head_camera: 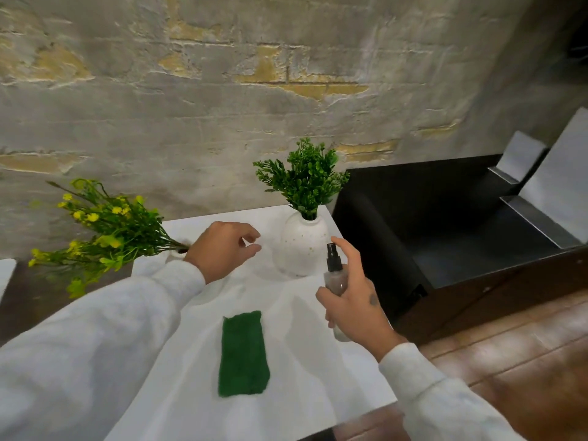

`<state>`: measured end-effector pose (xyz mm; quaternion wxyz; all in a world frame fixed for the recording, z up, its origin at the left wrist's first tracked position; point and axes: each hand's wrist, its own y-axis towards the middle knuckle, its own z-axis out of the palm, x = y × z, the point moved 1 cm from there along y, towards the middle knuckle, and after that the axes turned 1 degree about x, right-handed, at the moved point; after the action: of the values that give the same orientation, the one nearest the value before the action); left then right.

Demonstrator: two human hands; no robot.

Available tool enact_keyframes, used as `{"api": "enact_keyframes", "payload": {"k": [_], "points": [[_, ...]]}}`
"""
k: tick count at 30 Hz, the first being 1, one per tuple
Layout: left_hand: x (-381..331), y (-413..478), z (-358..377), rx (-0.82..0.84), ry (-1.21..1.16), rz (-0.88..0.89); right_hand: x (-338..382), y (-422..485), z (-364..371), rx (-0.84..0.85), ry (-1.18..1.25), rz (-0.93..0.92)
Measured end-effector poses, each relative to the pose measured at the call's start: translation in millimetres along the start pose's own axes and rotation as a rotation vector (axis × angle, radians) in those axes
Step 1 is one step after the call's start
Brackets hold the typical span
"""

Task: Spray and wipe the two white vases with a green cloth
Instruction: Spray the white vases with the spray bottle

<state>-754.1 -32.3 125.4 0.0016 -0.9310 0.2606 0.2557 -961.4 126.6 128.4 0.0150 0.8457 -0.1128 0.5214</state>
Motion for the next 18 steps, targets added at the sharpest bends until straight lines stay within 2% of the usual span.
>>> {"api": "enact_keyframes", "payload": {"k": [8, 18], "points": [[-23, 22, 16, -0.034, -0.092, -0.118, -11, 20, -30, 0.046, 0.032, -0.077], [-64, 67, 51, -0.104, -0.262, -0.414, -38, 71, -98, 0.206, 0.088, -0.127]]}}
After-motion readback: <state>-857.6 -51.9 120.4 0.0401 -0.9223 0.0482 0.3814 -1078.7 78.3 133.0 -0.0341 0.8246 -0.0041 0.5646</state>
